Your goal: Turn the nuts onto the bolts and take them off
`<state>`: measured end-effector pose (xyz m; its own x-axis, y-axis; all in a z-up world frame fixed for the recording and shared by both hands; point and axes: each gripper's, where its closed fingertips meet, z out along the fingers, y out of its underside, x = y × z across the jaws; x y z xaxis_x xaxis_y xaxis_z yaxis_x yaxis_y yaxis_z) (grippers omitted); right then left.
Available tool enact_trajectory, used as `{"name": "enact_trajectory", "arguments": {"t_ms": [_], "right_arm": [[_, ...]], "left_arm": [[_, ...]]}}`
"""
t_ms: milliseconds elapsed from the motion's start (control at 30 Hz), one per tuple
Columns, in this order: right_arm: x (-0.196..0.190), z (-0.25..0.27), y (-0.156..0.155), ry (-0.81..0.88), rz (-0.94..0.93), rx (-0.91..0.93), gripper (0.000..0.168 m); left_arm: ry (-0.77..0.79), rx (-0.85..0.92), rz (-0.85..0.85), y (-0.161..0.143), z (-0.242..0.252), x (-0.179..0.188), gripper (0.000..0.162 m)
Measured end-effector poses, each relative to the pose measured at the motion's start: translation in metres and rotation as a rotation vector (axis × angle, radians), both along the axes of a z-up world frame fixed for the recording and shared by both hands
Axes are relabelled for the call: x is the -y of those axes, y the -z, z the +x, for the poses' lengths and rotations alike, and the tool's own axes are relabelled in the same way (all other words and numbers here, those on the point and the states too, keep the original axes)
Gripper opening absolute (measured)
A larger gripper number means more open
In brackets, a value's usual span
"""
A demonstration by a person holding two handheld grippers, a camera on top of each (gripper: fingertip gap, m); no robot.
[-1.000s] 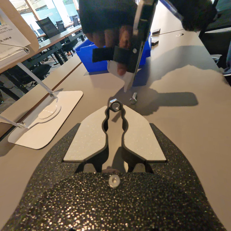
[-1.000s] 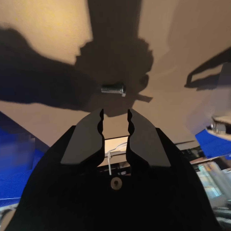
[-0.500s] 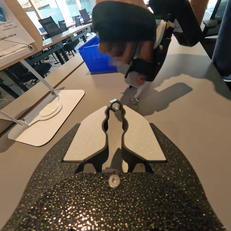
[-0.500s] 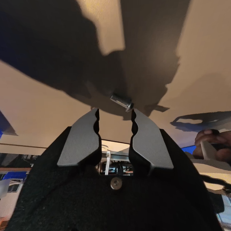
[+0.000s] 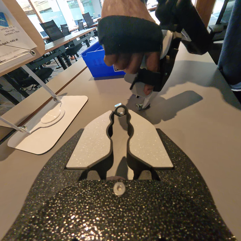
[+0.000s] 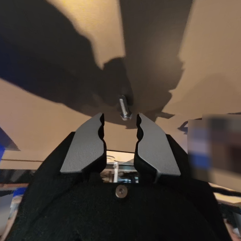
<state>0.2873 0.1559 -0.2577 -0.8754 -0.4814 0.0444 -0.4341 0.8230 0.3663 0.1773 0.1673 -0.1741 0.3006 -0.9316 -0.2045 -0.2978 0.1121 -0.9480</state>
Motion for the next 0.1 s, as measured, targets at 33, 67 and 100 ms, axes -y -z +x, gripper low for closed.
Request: {"name": "enact_trajectory", "arguments": {"t_ms": [33,67,100], "right_arm": [[0.0005,-0.0015,-0.0011,0.070,-0.021,-0.008,0.045],[0.0011,-0.0021,-0.0016,0.164,-0.055,-0.014,0.044],[0.0032,-0.0023,-0.0021,0.277,-0.112,-0.019,0.044]], "left_arm": [[-0.001,-0.001,0.000,0.0001,-0.0001,-0.0001,0.017],[-0.001,-0.001,0.000,0.0001,-0.0002,-0.0002,0.017],[-0.001,0.002,0.000,-0.0005,-0.0003,-0.0003,0.017]]}}
